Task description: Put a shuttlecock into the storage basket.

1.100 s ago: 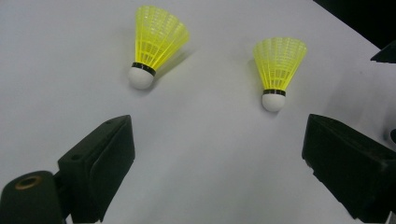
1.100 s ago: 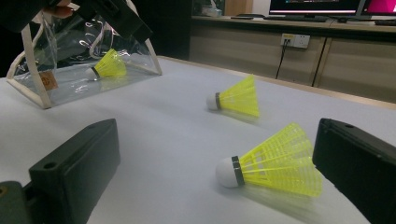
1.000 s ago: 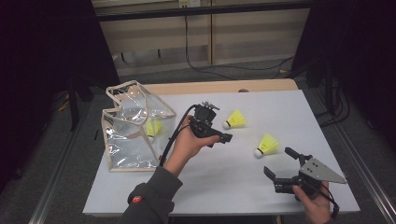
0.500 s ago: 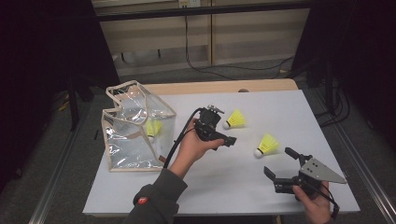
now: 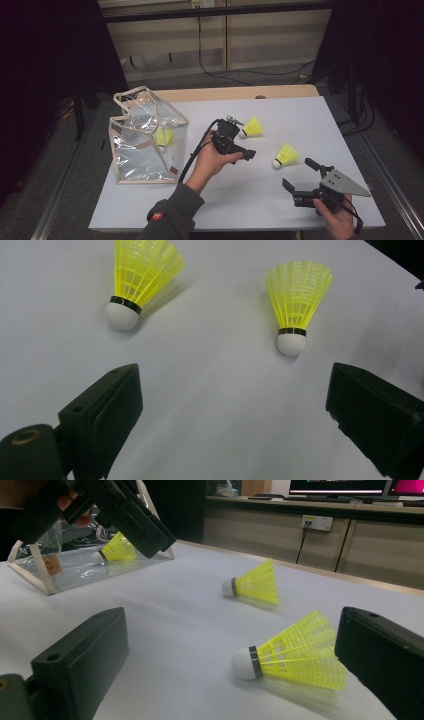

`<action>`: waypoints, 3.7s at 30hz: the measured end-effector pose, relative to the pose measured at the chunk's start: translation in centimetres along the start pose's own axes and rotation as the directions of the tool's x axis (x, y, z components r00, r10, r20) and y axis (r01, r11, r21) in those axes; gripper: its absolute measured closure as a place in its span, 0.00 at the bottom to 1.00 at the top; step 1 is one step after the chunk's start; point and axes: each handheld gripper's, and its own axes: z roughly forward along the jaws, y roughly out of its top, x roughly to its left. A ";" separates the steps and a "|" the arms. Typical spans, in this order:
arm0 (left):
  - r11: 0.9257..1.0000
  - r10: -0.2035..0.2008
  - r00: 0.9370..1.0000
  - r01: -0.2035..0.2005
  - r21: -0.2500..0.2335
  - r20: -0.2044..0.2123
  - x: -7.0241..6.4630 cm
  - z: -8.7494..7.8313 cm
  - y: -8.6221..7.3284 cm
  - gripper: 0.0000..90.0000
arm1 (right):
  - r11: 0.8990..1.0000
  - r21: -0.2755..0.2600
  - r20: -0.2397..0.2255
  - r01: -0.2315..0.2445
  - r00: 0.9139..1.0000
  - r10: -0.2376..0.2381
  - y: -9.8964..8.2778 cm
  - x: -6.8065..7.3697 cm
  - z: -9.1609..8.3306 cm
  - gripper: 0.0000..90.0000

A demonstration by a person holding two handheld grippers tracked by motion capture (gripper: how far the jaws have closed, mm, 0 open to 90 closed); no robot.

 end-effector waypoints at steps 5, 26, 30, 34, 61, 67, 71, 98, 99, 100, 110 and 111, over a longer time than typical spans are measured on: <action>1.000 -0.005 1.000 0.005 -0.012 -0.003 -0.2 0.3 0.0 0.09 | 1.000 0.000 0.001 0.000 1.000 0.000 0.0 0.0 0.0 0.01; 1.000 0.014 1.000 -0.014 0.007 0.002 -0.9 2.4 -0.5 0.09 | 1.000 -0.001 -0.003 -0.002 1.000 0.002 0.0 0.0 -0.1 0.01; 1.000 0.009 1.000 -0.009 -0.002 0.003 -1.0 2.7 -0.5 0.09 | 1.000 0.000 -0.003 0.000 1.000 0.000 0.0 0.0 -0.1 0.01; 1.000 0.019 1.000 -0.019 0.006 0.002 -1.1 2.9 -0.5 0.09 | 1.000 0.001 -0.002 0.002 1.000 -0.002 0.0 0.0 0.0 0.01; 0.999 0.039 0.999 -0.039 0.003 0.018 -1.9 4.8 -0.9 0.09 | 1.000 0.000 -0.003 -0.002 1.000 0.002 0.0 0.0 -0.1 0.01; 0.999 0.045 0.999 -0.045 0.002 0.029 -2.1 5.3 -0.9 0.08 | 1.000 -0.001 -0.002 -0.001 1.000 0.001 0.0 0.0 -0.1 0.01; 0.999 0.046 0.998 -0.046 -0.007 0.036 -2.4 5.5 -0.9 0.08 | 1.000 0.000 -0.004 0.002 1.000 -0.002 0.0 0.0 -0.1 0.01; 0.996 0.084 0.995 -0.084 -0.012 0.059 -3.3 7.4 -1.1 0.08 | 1.000 0.003 -0.002 0.004 1.000 -0.004 0.0 0.0 -0.1 0.01; 0.996 0.085 0.995 -0.085 -0.011 0.059 -3.3 7.5 -1.1 0.08 | 1.000 0.000 -0.002 0.005 1.000 -0.005 0.0 0.0 -0.1 0.01; 0.996 0.089 0.994 -0.089 -0.011 0.059 -3.3 7.5 -1.1 0.08 | 1.000 0.002 -0.004 0.003 1.000 -0.003 0.0 0.1 -0.1 0.01; 0.995 0.094 0.994 -0.093 -0.018 0.061 -3.5 8.2 -1.0 0.10 | 1.000 0.002 -0.002 0.002 1.000 -0.002 0.0 0.0 -0.1 0.01; 0.996 0.093 0.994 -0.092 -0.022 0.060 -3.6 8.3 -1.0 0.11 | 1.000 0.002 -0.003 0.004 1.000 -0.004 0.0 0.0 -0.1 0.01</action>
